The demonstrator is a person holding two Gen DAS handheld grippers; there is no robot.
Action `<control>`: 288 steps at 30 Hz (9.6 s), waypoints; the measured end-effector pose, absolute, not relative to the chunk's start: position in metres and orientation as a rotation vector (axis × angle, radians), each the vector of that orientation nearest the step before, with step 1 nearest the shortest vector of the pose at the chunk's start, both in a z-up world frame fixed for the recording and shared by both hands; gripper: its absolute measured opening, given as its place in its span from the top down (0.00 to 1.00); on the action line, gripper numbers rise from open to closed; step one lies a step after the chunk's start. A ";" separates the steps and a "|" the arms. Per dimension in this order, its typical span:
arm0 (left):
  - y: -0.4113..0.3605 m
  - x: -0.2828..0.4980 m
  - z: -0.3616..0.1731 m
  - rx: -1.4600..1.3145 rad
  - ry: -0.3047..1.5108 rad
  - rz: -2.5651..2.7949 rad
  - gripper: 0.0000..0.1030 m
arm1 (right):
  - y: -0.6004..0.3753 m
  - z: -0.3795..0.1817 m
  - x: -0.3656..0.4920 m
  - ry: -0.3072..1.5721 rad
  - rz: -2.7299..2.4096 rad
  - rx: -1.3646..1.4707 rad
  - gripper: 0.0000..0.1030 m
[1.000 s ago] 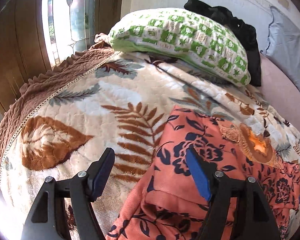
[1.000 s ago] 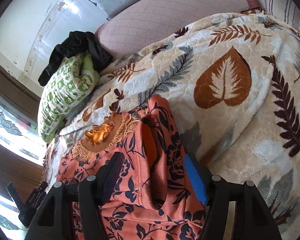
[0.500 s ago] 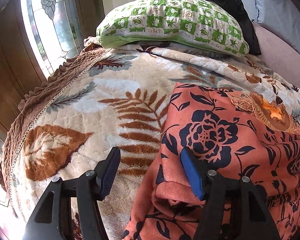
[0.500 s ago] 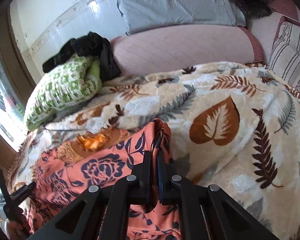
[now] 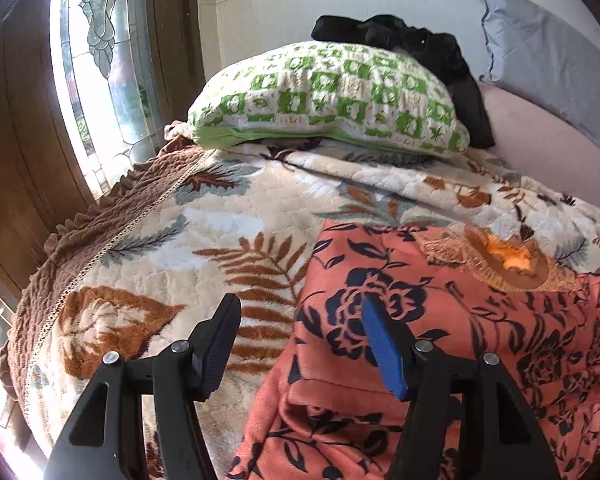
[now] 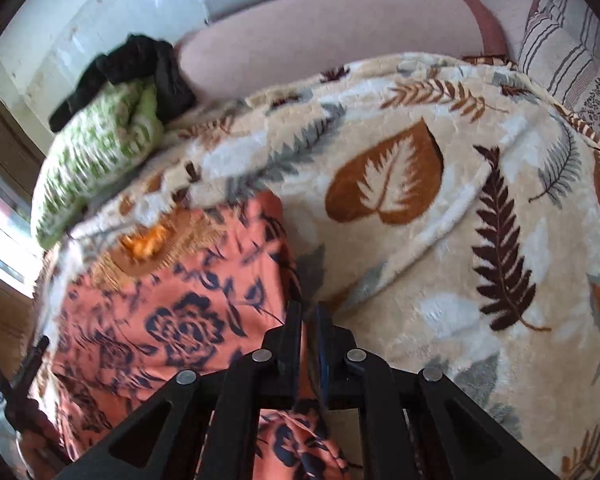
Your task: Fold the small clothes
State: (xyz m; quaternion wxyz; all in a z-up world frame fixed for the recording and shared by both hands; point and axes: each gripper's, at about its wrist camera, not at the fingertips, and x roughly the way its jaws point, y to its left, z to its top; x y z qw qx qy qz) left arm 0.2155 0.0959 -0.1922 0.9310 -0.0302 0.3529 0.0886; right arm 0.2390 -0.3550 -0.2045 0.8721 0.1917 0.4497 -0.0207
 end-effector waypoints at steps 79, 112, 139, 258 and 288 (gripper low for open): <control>0.097 0.273 -0.255 -0.139 1.053 0.118 0.00 | -0.344 -0.271 0.288 1.010 -0.029 0.572 0.90; 0.007 0.241 -0.247 0.099 1.015 -0.044 0.00 | -0.233 -0.257 0.259 1.195 0.350 0.352 0.90; 0.032 0.233 -0.233 0.097 0.938 0.049 0.00 | -0.209 -0.230 0.284 0.986 0.439 0.407 0.88; 0.100 0.020 -0.205 0.125 0.817 0.212 0.00 | -0.311 -0.216 0.020 1.109 0.241 0.501 0.20; 0.186 -0.033 -0.252 -0.345 1.019 0.286 0.00 | -0.297 -0.230 0.014 1.169 0.255 0.463 0.20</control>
